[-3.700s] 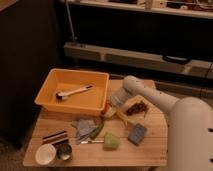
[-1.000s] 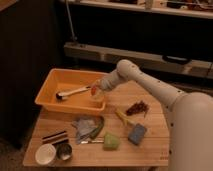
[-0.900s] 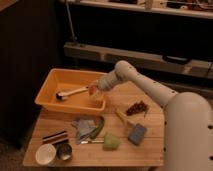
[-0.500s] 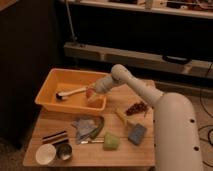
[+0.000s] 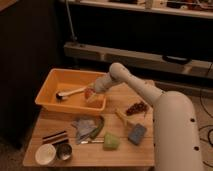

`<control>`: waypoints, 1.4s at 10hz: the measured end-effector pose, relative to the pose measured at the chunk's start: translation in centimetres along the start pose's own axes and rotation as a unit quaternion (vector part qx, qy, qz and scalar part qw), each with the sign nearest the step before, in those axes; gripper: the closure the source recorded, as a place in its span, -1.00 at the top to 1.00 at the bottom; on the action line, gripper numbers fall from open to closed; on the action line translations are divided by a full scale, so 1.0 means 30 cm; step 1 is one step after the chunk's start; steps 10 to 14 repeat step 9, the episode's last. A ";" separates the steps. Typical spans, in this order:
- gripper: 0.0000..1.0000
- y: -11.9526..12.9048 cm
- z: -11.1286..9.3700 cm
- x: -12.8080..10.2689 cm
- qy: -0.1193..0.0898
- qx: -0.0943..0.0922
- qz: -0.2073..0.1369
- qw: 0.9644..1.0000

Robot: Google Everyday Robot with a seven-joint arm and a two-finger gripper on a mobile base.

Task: Place apple in tray

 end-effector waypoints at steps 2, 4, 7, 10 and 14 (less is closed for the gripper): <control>0.60 0.001 0.010 -0.003 0.003 -0.009 -0.003 1.000; 0.60 0.007 0.013 0.011 0.009 -0.012 0.005 1.000; 0.60 0.011 -0.043 -0.009 0.008 -0.002 0.007 1.000; 0.60 0.021 -0.152 -0.041 -0.003 0.022 0.000 1.000; 0.60 0.021 -0.152 -0.041 -0.003 0.022 0.000 1.000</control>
